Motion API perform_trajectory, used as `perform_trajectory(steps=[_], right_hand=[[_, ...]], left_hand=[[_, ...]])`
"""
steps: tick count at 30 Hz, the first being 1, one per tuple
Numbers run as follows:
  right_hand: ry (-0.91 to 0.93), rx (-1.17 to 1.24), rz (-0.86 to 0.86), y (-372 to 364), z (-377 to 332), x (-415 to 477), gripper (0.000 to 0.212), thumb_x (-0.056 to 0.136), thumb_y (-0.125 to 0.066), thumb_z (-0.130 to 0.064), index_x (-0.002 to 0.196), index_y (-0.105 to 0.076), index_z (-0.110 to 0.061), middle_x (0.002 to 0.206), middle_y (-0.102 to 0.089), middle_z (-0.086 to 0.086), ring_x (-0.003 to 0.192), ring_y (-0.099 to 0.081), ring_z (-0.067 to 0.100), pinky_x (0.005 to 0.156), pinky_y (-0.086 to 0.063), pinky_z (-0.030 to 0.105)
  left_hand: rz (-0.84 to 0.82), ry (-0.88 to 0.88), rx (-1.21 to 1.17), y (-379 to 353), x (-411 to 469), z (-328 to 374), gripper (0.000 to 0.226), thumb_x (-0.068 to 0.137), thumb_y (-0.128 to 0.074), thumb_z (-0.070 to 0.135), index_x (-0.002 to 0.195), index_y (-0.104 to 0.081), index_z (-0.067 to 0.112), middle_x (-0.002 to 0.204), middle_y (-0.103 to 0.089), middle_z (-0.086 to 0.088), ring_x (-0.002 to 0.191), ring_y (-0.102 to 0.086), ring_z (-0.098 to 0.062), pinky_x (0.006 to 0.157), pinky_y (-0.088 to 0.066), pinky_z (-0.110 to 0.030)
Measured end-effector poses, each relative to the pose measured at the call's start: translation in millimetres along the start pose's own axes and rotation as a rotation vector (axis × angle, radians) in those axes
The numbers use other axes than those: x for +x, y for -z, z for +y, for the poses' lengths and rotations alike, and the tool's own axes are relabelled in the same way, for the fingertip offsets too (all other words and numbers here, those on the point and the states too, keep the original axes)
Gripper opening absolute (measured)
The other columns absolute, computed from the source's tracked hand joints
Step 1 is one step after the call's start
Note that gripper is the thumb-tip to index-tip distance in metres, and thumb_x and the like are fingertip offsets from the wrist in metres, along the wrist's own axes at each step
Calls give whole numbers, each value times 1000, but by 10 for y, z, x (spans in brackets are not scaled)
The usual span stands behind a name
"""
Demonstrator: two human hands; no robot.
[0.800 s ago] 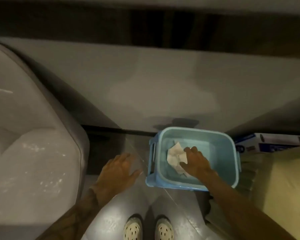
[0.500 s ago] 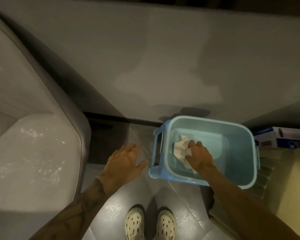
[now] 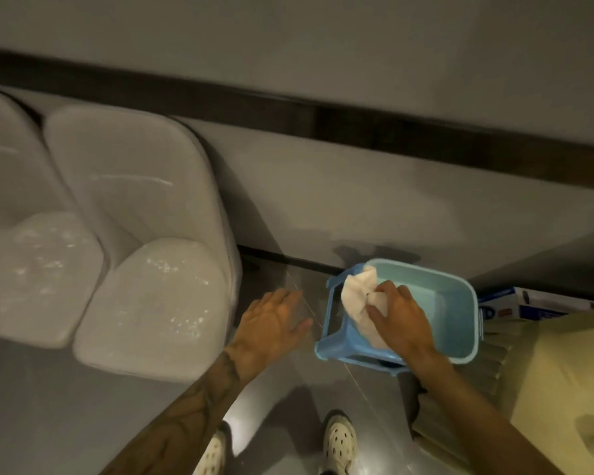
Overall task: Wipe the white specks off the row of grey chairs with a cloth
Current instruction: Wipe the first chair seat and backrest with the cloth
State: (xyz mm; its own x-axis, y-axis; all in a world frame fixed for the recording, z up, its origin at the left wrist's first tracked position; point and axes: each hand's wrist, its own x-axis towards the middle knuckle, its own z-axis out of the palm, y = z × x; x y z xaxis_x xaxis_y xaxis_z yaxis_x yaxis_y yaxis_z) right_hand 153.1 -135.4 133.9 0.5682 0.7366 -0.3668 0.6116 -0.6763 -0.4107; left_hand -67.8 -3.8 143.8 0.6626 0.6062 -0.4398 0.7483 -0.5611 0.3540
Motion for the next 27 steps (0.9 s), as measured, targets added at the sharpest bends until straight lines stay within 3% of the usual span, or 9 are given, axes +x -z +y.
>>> perform_trajectory(steps=[5,10,17,27], right_hand=[[40,29,33,-292,-937,-384,27,97,-55,-43,117,-50,-26,112,-53,1,99,-60,26,76,-43,31],[-6,67,14,-1007,-1948,-704,27,96,-54,-46,116,-48,-29,111,-48,-5,90,-55,14,73,-46,27],[-126,117,35,-2232,-3154,-756,28,96,-56,-42,118,-50,-26,115,-50,1,98,-61,25,77,-51,36],[-195,161,182,-3601,-3480,-84,29,95,-60,-40,118,-52,-23,112,-52,3,96,-62,27,72,-43,29]], left_hand=[[38,-1,34,384,-420,-649,73,103,-36,67,165,-23,30,166,-32,2,150,-33,-21,124,-24,-35],[8,1,51,595,-702,-1763,72,104,-34,68,165,-21,32,171,-26,3,156,-27,-21,127,-19,-37],[-68,-46,86,669,-980,-3561,70,103,-32,68,163,-25,32,168,-31,5,153,-32,-19,126,-22,-37],[-35,-20,127,175,-531,-5106,68,104,-37,63,163,-28,30,166,-35,5,150,-36,-17,123,-28,-36]])
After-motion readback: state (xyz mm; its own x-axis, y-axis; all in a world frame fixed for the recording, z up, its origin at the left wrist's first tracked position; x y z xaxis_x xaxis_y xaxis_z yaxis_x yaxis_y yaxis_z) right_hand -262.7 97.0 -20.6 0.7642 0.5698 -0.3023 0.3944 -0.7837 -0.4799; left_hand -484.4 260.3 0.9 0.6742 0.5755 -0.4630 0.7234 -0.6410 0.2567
